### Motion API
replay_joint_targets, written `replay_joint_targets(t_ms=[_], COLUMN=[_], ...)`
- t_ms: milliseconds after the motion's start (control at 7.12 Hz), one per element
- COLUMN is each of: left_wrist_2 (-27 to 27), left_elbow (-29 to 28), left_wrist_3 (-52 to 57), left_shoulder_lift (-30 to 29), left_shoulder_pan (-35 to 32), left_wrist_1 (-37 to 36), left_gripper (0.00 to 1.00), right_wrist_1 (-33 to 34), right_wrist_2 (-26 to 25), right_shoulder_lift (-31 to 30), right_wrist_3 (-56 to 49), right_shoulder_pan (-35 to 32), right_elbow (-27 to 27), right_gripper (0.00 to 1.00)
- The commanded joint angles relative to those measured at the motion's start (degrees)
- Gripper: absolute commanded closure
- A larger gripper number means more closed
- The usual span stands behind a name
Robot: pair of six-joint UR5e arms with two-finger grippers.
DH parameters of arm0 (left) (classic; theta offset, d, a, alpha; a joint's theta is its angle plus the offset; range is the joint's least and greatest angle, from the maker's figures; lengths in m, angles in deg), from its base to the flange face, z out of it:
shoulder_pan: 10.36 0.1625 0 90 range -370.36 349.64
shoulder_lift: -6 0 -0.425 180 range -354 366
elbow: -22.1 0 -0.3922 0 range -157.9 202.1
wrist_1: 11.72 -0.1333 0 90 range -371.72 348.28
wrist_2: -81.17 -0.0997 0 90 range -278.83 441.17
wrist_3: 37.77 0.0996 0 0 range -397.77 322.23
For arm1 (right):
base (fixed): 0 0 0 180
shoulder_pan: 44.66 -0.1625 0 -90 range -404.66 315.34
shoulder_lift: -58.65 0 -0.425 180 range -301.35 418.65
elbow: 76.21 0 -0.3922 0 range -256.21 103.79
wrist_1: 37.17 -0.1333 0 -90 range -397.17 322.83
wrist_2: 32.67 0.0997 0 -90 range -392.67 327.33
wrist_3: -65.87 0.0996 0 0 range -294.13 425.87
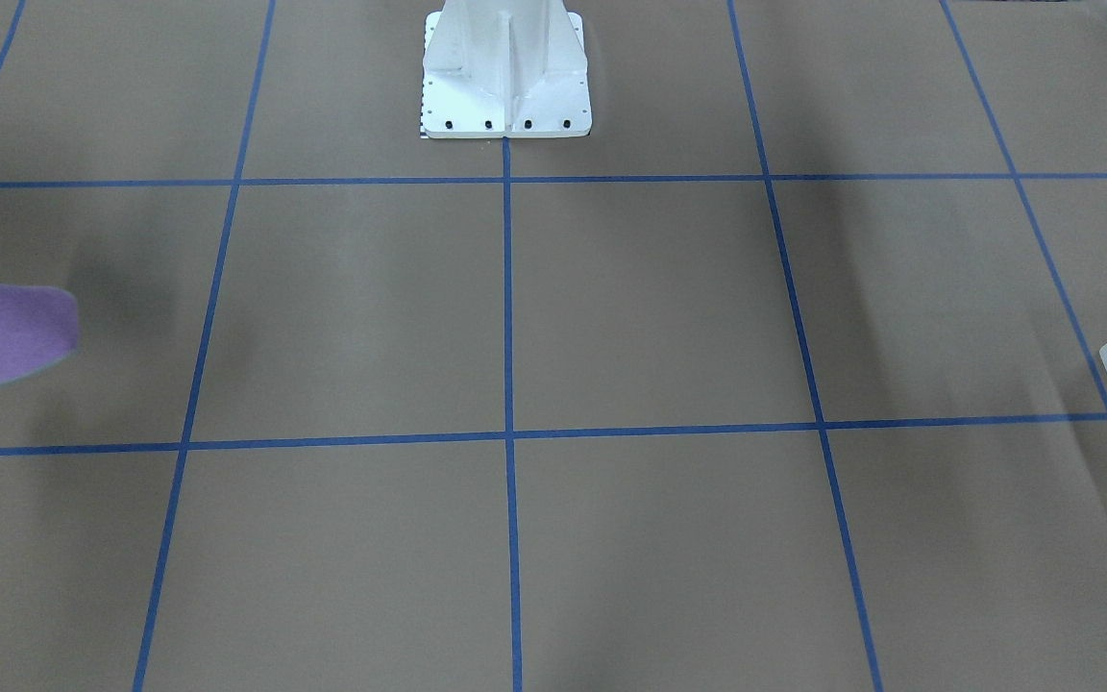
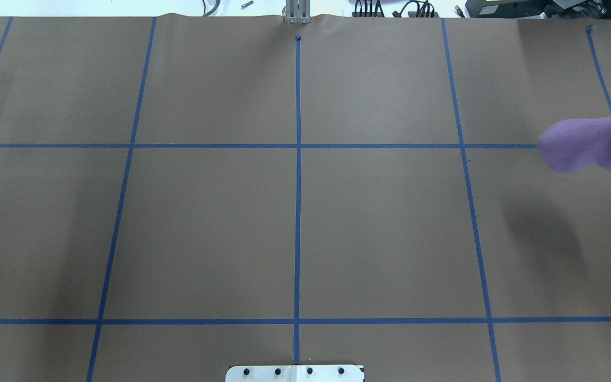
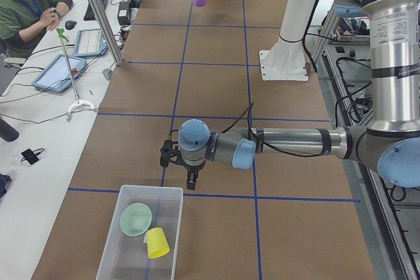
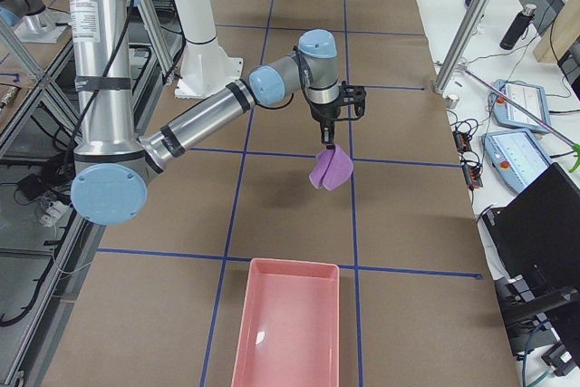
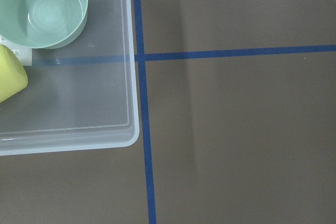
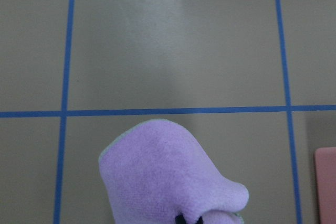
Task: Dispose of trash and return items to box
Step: 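Lift the purple cloth and carry it off-table with the right gripper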
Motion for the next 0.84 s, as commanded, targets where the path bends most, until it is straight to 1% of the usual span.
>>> replay_joint_targets(t_ms=[0,140,281,421,562,702], left_wrist_2=[0.0,0.0,0.0,0.0,0.0,0.0], left_elbow=[-0.1,-0.1,-0.1,-0.1,-0.1,-0.1], left_wrist_3=[0.0,0.0,0.0,-0.1,-0.1,-0.2], left_shoulder_lift=[-0.2,-0.3,-0.4,-0.5,-0.5,-0.5], left_shoulder_pan=[0.1,0.1,0.1,0.2,0.2,0.4], left_wrist_1=[0.0,0.0,0.1,0.1,0.1,0.1], left_gripper=[0.01,0.02,0.02,0.02,0.01,0.01], right_wrist_1=[0.1,0.0,-0.1,-0.2,-0.3,-0.6], right_wrist_2=[5.8,6.8,10.3,10.6,9.8,7.8], right_shoulder_lift=[-9.2,-12.4,-12.6,-12.1,-12.4,-12.4], right_wrist_3=[-21.3,-33.4,-46.4,-54.5,-57.6,-60.8], right_shoulder_pan=[-13.7,-20.2,-27.5,-31.7,-33.7,-35.0], right_elbow=[1.8,5.7,13.4,18.5,20.8,23.3], right_gripper=[1.0,1.0,1.0,1.0,1.0,1.0])
